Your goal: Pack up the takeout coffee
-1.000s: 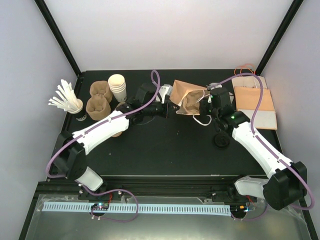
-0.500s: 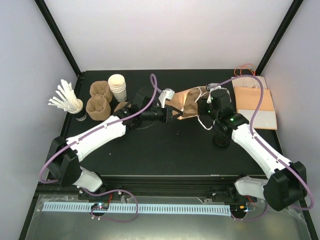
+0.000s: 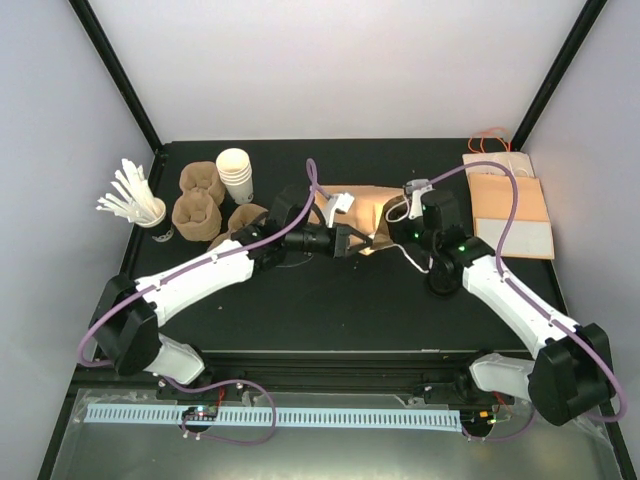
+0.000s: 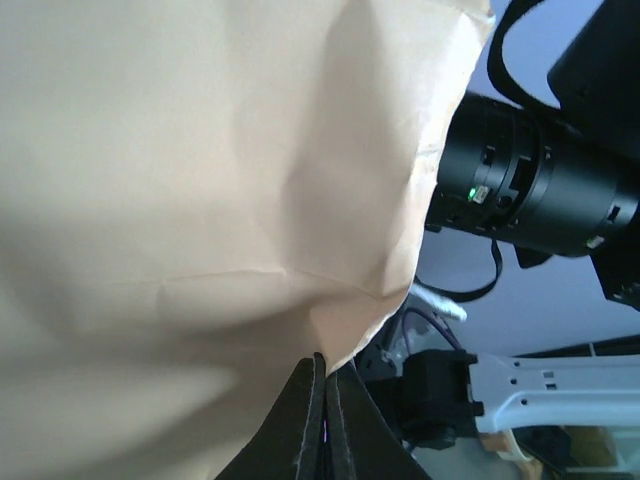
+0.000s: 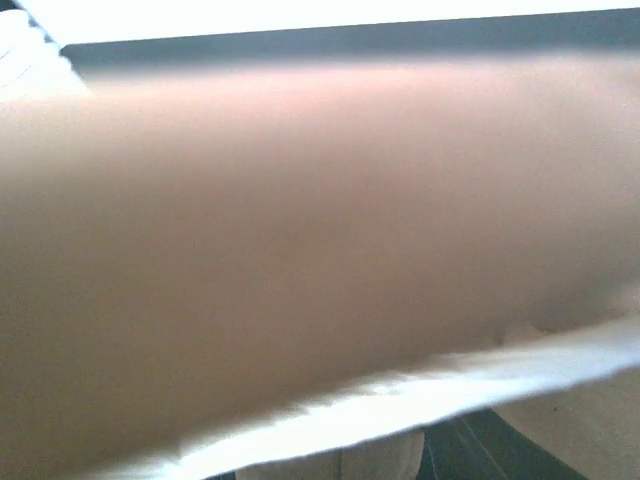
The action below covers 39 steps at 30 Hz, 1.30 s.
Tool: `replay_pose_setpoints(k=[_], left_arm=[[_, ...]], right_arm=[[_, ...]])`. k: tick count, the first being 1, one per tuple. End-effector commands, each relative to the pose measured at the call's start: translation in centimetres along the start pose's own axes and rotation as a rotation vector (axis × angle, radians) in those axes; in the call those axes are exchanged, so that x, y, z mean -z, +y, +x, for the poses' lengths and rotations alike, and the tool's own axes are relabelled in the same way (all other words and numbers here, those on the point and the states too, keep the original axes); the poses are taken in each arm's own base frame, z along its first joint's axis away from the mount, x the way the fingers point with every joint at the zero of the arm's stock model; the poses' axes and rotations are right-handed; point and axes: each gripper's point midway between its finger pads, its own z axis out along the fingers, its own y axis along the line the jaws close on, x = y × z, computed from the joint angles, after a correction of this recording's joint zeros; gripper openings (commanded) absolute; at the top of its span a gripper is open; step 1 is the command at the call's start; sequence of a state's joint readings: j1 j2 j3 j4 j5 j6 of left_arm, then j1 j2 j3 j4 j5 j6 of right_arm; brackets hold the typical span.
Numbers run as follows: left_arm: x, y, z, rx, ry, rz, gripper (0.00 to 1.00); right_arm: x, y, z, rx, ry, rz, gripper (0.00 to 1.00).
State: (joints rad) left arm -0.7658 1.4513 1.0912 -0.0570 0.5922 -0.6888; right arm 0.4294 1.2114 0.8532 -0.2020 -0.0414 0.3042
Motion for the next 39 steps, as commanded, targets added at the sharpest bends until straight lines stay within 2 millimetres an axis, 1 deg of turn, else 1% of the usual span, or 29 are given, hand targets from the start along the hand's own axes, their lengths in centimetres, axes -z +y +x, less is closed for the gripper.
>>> replay_pose_setpoints(k=[1,3,4,6,9,14,16,17,18,20,22,25,26,27,28,29,30,31,32,34,36,39], left_arm=[[0.5,-4.9,1.4,-0.028,0.038,0.17,0.02],[0.7,-5.8,2.1,-0.042,0.048,0.209,0.02],[0.9,-6.3,2.4,-0.048,0.055,0.231,0.02],[1.3,-7.1,3.1,-0.042,0.066,0.269,0.02],[1.8,-8.2,3.9,-0.026,0.066,0.324,0.02],[3.3,-11.4,4.1,0.012,0.051,0.449,0.02],[3.3,-11.8,4.3,0.04,0.057,0.46,0.02],[3.9,-12.6,4.4,0.037,0.053,0.48,0.02],[4.1,-12.9,4.6,0.043,0.058,0.491,0.04],[3.9,-12.8,5.2,0.065,0.073,0.489,0.05],[3.4,-12.2,5.8,0.089,0.083,0.471,0.06],[2.7,-10.8,6.6,0.139,0.085,0.452,0.06],[2.6,-10.6,6.8,0.146,0.081,0.455,0.08],[2.6,-10.4,7.0,0.148,0.082,0.451,0.13],[2.4,-10.0,7.2,0.138,0.085,0.438,0.22],[2.0,-9.1,7.6,0.128,0.098,0.389,0.34],[2.0,-8.5,7.7,0.095,0.096,0.334,0.46],[2.2,-7.6,7.7,0.066,0.092,0.258,0.55],[2.7,-7.1,7.5,0.024,0.078,0.195,0.6],[4.0,-6.7,6.8,-0.065,0.041,0.106,0.68],[5.5,-6.7,5.8,-0.144,-0.008,0.036,0.73],[8.1,-6.6,3.9,-0.227,-0.094,-0.069,0.81]], right_arm=[[1.7,3.2,-1.3,0.107,-0.038,-0.165,0.44],[2.4,4.0,-1.4,0.171,-0.005,-0.203,0.44],[2.7,4.4,-1.0,0.203,0.027,-0.227,0.44],[3.4,5.0,-0.3,0.209,0.1,-0.255,0.44],[4.8,4.5,0.5,0.175,0.194,-0.221,0.44],[8.7,3.5,0.9,0.114,0.296,-0.132,0.44],[10.1,3.0,1.2,0.099,0.341,-0.089,0.42],[10.6,2.7,1.5,0.096,0.372,-0.064,0.4],[11.1,2.5,2.2,0.099,0.41,-0.044,0.38],[11.7,2.1,3.6,0.119,0.485,-0.007,0.39],[11.9,1.2,5.1,0.136,0.552,0.052,0.4],[11.4,1.0,6.0,0.142,0.572,0.064,0.41],[11.2,1.2,6.2,0.139,0.574,0.053,0.41],[11.0,1.5,6.4,0.135,0.576,0.034,0.41],[10.7,1.7,6.6,0.138,0.58,0.027,0.4],[10.4,1.8,6.9,0.146,0.587,0.021,0.4],[10.1,1.9,7.2,0.15,0.595,0.017,0.4],[9.8,2.1,7.5,0.159,0.601,0.009,0.4],[9.5,2.4,7.8,0.171,0.609,0.001,0.4],[8.9,2.8,8.1,0.198,0.613,-0.001,0.4],[8.3,3.6,7.7,0.219,0.6,-0.004,0.4],[7.5,5.4,6.8,0.266,0.587,-0.034,0.4]])
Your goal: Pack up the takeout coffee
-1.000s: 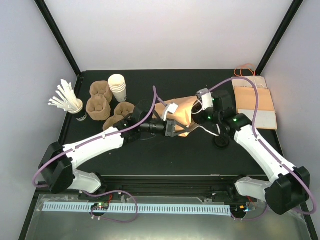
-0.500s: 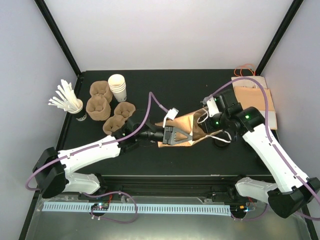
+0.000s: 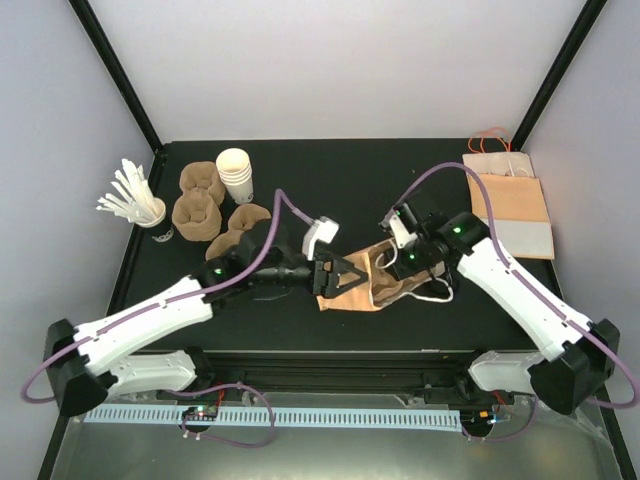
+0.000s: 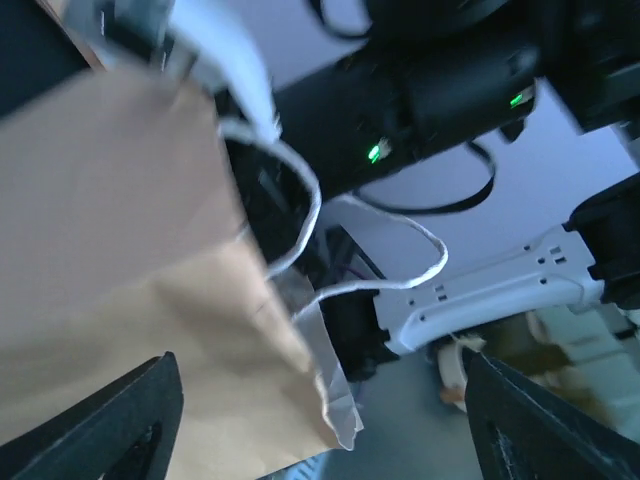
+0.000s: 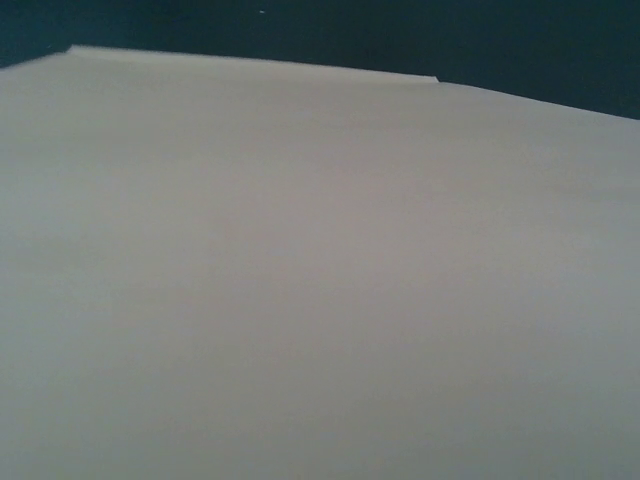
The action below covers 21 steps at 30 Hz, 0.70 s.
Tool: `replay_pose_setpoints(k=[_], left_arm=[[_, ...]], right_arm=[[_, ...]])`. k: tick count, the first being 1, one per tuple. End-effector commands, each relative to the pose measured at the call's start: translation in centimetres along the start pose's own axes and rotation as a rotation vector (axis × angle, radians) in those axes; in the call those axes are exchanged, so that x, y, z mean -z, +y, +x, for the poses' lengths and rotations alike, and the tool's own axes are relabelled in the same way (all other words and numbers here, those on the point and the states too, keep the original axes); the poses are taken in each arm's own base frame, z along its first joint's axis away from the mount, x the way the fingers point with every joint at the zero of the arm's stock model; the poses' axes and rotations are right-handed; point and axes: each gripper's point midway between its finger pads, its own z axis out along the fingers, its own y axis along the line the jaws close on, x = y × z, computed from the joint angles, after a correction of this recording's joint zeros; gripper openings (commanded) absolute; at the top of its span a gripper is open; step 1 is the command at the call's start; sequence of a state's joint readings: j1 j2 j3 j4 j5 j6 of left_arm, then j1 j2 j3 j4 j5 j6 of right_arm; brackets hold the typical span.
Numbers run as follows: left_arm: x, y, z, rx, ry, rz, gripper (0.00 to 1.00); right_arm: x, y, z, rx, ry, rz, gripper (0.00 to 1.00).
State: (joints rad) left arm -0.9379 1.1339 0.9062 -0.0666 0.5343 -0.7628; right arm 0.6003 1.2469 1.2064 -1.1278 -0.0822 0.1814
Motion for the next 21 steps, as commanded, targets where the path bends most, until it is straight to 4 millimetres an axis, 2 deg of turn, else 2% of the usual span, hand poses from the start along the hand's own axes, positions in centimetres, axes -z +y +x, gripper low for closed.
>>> replay_pose_setpoints(k=[1,4,8,11,15,18,21], left_arm=[[4.5,0.4,-3.0,-0.214,-0.118,-0.243,0.82],[6.1,-0.3,-4.0,-0.35,-0.118,-0.303,0.84],[6.0,-1.7,-4.4,-0.561,-0.016,-0.309,0.75],[6.0,-1.4,-5.3,-0.702,0.02,-0.365,0.69],[6.5,-1.1,-7.1,-0.871,-0.014,-0.443,0.69],[5.9,-1.6,-6.4,-1.051,0.025,-0.392,0.7],[6.2,0.3,-8.2,-1.126,-0.008,-0.543,0.7]], right_arm=[[0.1,1.7,-2.8,0.076,-0.046,0.012,0.4],[-0.3,2.6,-3.8,0.124,-0.022,0.033,0.4],[-0.2,3.8,-5.1,0.156,-0.054,-0.006,0.4],[0.1,4.4,-5.6,0.179,-0.079,-0.026,0.4],[0.1,4.7,-5.7,0.199,-0.08,-0.036,0.39],[0.0,4.7,-5.6,0.206,-0.074,-0.028,0.39],[0.1,4.9,-5.7,0.214,-0.078,-0.032,0.39]])
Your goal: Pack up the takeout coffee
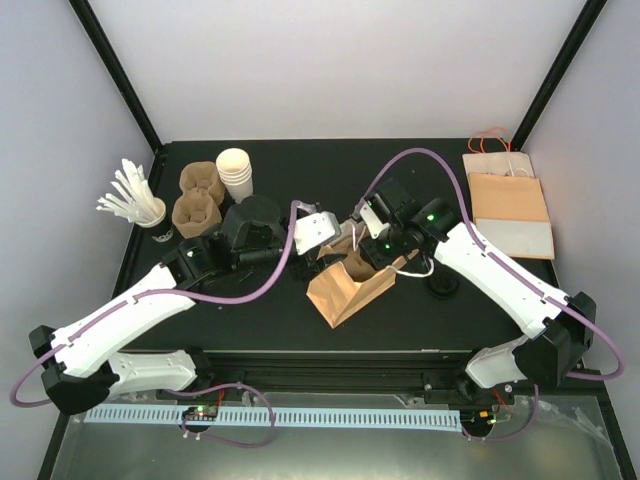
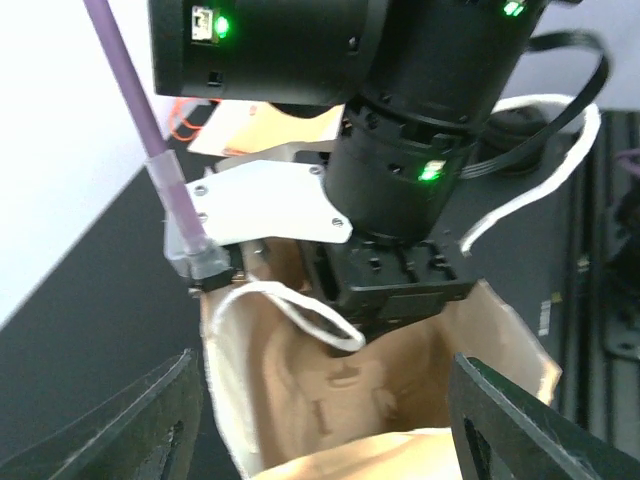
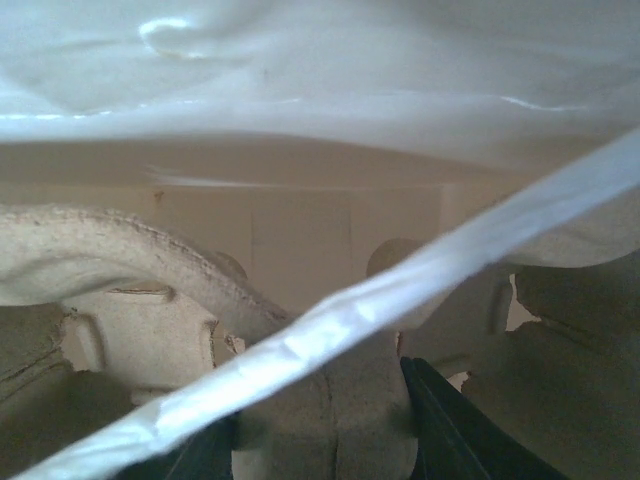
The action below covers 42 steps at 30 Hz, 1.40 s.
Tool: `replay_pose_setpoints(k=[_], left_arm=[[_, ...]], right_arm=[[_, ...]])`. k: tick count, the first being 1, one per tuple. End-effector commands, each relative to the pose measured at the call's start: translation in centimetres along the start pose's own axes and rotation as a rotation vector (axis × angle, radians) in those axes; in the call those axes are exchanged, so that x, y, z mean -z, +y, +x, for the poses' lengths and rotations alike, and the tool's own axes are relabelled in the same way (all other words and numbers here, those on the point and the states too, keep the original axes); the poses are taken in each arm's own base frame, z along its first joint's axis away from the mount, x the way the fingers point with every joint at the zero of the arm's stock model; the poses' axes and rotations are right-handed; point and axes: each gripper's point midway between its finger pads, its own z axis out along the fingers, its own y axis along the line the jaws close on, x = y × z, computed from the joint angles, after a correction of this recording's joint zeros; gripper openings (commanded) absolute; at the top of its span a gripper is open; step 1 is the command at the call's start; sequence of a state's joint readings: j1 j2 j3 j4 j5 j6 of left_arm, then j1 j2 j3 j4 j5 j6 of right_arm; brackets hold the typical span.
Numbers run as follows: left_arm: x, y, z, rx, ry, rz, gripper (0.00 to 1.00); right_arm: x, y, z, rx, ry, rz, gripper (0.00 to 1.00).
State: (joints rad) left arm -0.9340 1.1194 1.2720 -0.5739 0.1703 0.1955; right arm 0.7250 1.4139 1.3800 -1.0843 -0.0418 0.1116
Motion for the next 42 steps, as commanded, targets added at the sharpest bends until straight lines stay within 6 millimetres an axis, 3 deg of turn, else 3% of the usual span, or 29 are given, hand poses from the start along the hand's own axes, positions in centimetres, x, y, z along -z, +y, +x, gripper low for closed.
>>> replay_pose_setpoints(k=[1,6,13,16,19,29,39,42], left_arm=[[-0.3,2.9,-0.3,-0.243,0.005,-0.173,0.68],[-1.9,4.4,-0.5,-0.366,0.026,-0.24,0.6],[-4.8,4.2,-0.2,-0.434,0.024,-0.206,0.63],[-5.3,4.5,-0.1,-0.408,0.029,-0.214,0.53],[-6.4,5.3,0.7,-0.344,0.049,-0.244,0.36],[-7.6,8.5,1.7,-0.069,0.055,-0.295,0.05],[-7.5,10.6,2.0,0.331,0.012,-0.208,0.02],[-7.3,11.5,1.4,0.473,0.011,-0.172,0.14]], right_arm=[[0.8,0.6,-1.1,0.031,-0.041,-0.017,0.39],[0.9,0.9,-1.3,0.037,-0.046,-0.025,0.38],[1.3,1.1,-1.6,0.04,-0.061,-0.033,0.38],[1.4,1.1,-1.9,0.038,-0.076,-0.036,0.38],[1.6,1.2,-2.0,0.03,-0.099,-0.035,0.38],[3.0,0.7,-2.2,-0.021,-0.191,-0.011,0.38],[3.1,0.9,-1.3,0.001,-0.223,-0.007,0.38],[2.7,0.9,-1.0,0.013,-0.199,-0.006,0.38]])
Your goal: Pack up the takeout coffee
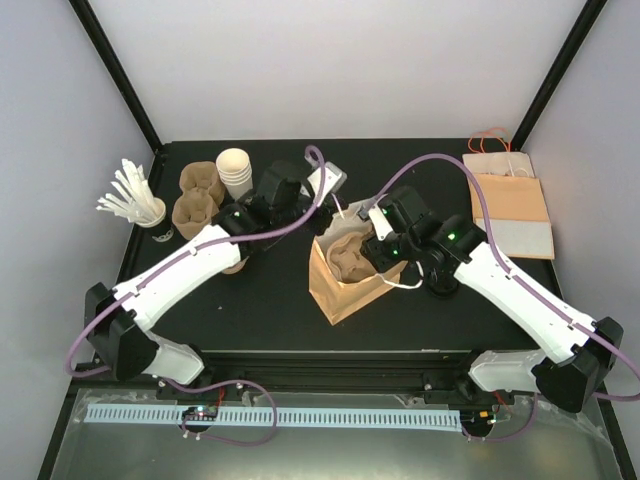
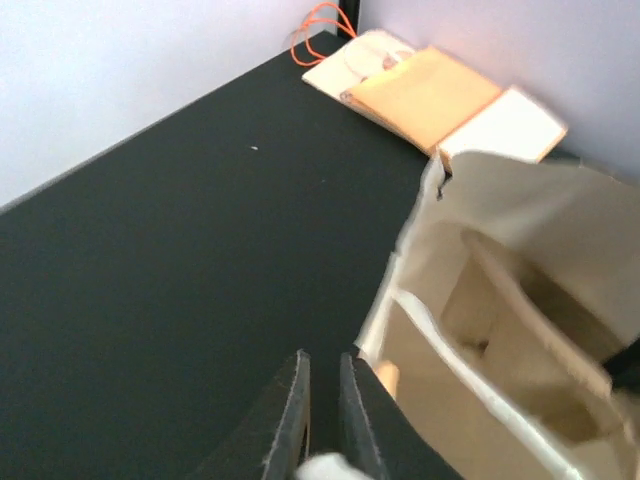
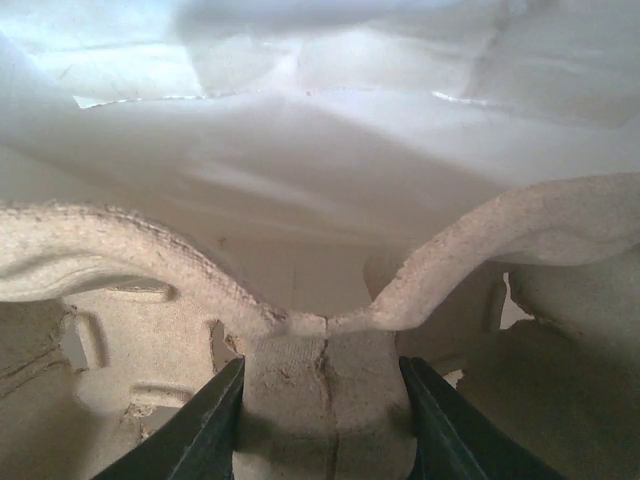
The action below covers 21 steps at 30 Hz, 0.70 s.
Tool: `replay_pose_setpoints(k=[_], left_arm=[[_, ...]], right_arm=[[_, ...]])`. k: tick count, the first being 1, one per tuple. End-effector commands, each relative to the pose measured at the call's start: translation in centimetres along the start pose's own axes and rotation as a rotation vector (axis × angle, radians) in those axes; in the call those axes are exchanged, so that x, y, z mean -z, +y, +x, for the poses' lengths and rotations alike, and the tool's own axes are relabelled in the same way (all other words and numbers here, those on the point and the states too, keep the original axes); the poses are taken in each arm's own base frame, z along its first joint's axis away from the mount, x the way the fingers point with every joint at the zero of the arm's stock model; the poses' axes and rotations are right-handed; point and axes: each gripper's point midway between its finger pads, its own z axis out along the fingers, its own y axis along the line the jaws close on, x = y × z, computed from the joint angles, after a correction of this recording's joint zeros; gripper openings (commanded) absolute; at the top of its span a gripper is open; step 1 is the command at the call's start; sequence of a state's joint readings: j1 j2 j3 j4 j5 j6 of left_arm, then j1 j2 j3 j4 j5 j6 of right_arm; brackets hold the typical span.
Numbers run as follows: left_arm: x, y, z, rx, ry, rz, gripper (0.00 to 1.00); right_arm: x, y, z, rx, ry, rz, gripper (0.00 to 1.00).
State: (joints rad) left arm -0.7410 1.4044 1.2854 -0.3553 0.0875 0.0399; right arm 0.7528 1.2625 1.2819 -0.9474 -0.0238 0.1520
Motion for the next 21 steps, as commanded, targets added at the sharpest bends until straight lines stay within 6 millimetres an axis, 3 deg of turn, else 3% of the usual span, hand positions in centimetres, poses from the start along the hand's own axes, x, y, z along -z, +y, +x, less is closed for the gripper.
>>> replay_pose_setpoints(k=[1,6,17,21], left_arm=[[0.3,0.5,-2.6,0.288,-0.007,0.103,0.16],[-0.5,1.0,-2.7,0.456,0.005,0.236,0.16],[-0.2,3.3,-4.4,0.515,-0.037,0.18,0.14],[0.0,2.6,-5.0,0.505,-0.033,0.229,0.09]], right_arm=[[0.0,0.2,0.0,0.028,-0.005,0.009,0.38],[-0.4,0.8,0.0,0.054,0.009,-0.006,0.38],[-1.5,1.6,1.8,0.095,0.135,0.006,0.37],[-2.1,1.6,2.4,0.084,0.185,0.013,0.36]])
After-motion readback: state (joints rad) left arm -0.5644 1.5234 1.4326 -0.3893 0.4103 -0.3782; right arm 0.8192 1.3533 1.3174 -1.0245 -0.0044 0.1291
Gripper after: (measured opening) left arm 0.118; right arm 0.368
